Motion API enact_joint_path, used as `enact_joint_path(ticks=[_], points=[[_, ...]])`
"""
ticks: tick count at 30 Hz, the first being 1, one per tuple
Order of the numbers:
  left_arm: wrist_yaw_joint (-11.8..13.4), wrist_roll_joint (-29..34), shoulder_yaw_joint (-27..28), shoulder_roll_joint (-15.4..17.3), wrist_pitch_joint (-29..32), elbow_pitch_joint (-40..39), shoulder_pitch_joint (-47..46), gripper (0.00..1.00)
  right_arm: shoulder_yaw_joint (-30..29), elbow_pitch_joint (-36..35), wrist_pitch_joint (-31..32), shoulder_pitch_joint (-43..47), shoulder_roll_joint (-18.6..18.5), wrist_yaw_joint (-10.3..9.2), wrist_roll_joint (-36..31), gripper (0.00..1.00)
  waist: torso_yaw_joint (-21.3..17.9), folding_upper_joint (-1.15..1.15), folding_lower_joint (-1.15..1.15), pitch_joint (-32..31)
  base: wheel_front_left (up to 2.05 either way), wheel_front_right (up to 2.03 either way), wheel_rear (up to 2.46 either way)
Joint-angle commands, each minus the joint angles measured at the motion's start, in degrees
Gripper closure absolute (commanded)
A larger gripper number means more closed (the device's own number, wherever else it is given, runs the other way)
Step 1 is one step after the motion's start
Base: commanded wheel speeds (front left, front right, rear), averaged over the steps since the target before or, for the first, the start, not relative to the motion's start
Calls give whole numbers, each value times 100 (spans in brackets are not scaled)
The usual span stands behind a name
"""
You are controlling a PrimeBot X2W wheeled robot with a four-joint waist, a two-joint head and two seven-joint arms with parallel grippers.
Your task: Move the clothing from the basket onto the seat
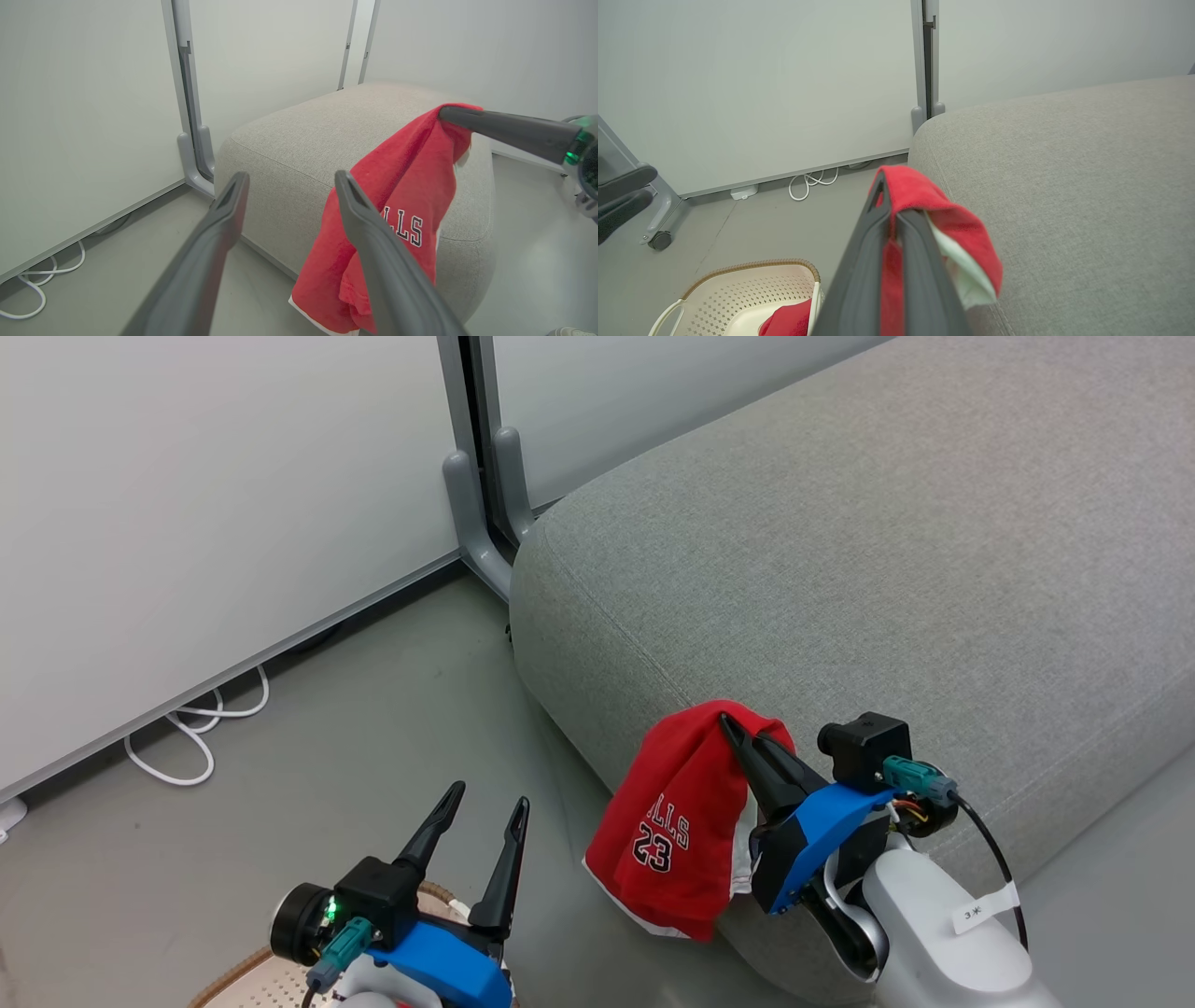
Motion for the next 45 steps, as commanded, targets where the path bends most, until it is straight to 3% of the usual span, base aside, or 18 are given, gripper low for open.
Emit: enact_joint_path(ticks=[1, 11, 19, 28, 33, 37, 41, 45], points=[[-10, -4, 0, 37, -15, -2, -48, 0, -18, -39, -1, 46, 23, 3, -34, 100, -3, 0, 0, -8, 0, 0, 0], [-10, -14, -4, 75, -16, -14, -86, 0, -84, -78, 30, -11, 22, 3, -38, 100, 36, 0, 0, 49, 0, 0, 0], [-10, 97, -46, 167, -15, -122, -267, 0, -280, -198, 251, -870, -280, 3, -128, 100, 157, 0, 0, 421, 0, 0, 0], [-10, 263, -173, 432, -15, -390, -880, 0, -1388, -391, 548, -2203, -1205, 2, -437, 100, 609, 0, 0, 1452, 0, 0, 0], [-10, 331, -322, 557, -15, -491, -1300, 0, -2378, -423, 695, -2789, -1890, 2, -530, 100, 932, 0, 0, 2102, 0, 0, 0], [-10, 370, -358, 655, -15, -574, -1549, 0, -3092, -440, 657, -3005, -2206, 2, -601, 100, 1118, 0, 0, 2510, 0, 0, 0], [-10, 417, -380, 727, -15, -699, -1722, 0, -3687, -344, 551, -2984, -2324, 2, -636, 100, 1256, 0, 0, 2866, 0, 0, 0], [-10, 470, -331, 783, -16, -819, -1853, 0, -3991, -34, 407, -2731, -2158, 2, -569, 100, 1345, 0, 0, 3138, 0, 0, 0]])
